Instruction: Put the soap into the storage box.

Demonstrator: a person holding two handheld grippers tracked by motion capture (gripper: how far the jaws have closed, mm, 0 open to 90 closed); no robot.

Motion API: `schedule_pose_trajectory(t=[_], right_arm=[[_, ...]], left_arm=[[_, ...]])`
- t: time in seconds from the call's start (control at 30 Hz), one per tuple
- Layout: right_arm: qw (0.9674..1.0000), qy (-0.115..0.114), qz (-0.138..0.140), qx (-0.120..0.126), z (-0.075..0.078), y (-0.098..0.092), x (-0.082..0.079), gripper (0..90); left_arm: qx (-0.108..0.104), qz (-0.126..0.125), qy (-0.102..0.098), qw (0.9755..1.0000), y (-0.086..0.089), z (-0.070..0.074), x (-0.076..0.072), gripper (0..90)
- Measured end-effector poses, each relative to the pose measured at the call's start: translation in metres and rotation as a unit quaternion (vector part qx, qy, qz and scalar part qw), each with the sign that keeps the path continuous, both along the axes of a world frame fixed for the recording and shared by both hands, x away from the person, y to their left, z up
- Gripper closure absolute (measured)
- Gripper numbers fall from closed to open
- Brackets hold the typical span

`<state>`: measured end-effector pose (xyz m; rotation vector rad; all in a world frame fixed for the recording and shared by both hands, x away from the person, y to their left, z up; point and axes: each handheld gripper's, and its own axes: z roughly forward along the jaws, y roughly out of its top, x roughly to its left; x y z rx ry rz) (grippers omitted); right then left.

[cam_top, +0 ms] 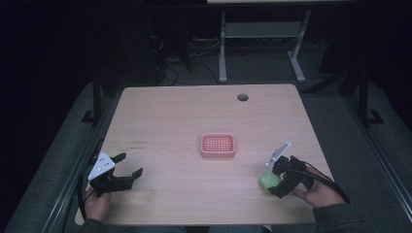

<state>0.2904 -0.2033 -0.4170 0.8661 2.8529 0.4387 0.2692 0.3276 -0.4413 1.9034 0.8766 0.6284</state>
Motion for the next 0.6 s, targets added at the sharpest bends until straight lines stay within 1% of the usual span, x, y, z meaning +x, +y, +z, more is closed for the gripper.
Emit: schedule_pose_trajectory(t=[0.07,0.13,0.17,0.2,0.23,0.27,0.33,0.37,0.4,0.47,0.6], right_arm=[[1.0,0.007,0.001,-0.002,-0.002,0.004,0.003,14.9],[1.0,0.005,0.004,-0.007,-0.003,0.005,0.004,14.4],[0.9999,0.013,0.006,-0.008,-0.005,0.008,0.005,14.4],[0.9999,0.013,0.006,-0.008,-0.005,0.008,0.005,14.4],[0.9998,0.018,0.005,-0.01,-0.006,0.009,0.006,14.4],[0.9998,0.016,0.006,-0.013,-0.007,0.009,0.007,14.5],[0.9998,0.018,0.0,-0.011,-0.011,0.01,0.007,14.4],[0.9997,0.025,-0.002,-0.007,-0.013,0.012,0.007,14.4],[0.9996,0.022,0.001,-0.015,-0.017,0.013,0.007,14.5],[0.9995,0.027,0.001,-0.015,-0.018,0.015,0.007,14.4],[0.9992,0.027,0.005,-0.029,-0.021,0.017,0.009,15.2]], left_arm=[[0.001,-0.002,-0.001,1.0,0.0,0.0,0.0,14.1],[0.001,-0.001,-0.001,1.0,-0.001,0.001,0.0,14.1],[0.0,-0.002,-0.002,1.0,-0.001,0.001,0.0,14.2],[0.0,-0.002,-0.002,1.0,-0.001,0.001,0.0,14.2],[0.001,-0.002,-0.002,1.0,-0.001,0.001,0.0,14.1],[0.001,-0.001,-0.002,1.0,-0.001,0.001,0.0,14.1],[-0.003,0.001,-0.002,1.0,-0.001,0.001,-0.001,14.1],[-0.004,0.001,-0.003,1.0,-0.001,0.001,-0.001,14.1],[-0.003,0.0,-0.003,1.0,-0.001,0.001,-0.001,14.2],[-0.001,-0.001,-0.004,1.0,-0.001,0.002,-0.001,14.1],[0.0,-0.002,-0.004,1.0,-0.001,0.002,-0.001,14.2]])
